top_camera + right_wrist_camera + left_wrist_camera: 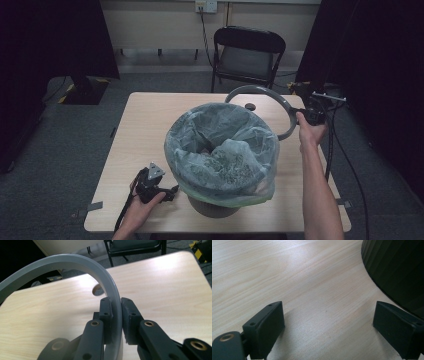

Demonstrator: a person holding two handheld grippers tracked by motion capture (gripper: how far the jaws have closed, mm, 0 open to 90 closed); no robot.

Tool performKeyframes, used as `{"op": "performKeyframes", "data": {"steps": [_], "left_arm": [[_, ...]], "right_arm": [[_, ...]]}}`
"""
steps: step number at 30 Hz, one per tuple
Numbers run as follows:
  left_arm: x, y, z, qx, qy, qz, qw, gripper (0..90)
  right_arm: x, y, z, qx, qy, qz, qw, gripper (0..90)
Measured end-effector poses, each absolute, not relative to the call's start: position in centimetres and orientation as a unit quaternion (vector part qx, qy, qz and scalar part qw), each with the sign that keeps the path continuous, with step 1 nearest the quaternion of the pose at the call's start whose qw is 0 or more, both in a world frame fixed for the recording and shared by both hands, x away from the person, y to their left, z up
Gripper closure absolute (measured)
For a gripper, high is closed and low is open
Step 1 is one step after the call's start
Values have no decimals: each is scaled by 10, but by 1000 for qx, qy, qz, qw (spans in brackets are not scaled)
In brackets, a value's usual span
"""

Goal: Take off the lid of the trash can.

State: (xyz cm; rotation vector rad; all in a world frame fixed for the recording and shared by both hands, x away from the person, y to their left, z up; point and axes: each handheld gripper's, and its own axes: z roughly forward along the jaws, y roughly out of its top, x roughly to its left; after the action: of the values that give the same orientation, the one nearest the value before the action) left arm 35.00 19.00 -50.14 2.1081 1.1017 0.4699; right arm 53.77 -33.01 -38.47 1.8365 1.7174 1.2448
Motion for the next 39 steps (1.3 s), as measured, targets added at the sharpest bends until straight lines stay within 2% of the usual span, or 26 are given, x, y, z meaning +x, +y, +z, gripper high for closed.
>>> {"op": "performKeyframes", "data": {"steps": [25,39], "left_arm": [[349,190,-501,812,429,183,350,94],[349,189,-501,812,430,184,350,94]], "right_arm": [[533,-321,-450,666,613,400,143,795],[532,-317,-469,671,621,378,146,794]]}}
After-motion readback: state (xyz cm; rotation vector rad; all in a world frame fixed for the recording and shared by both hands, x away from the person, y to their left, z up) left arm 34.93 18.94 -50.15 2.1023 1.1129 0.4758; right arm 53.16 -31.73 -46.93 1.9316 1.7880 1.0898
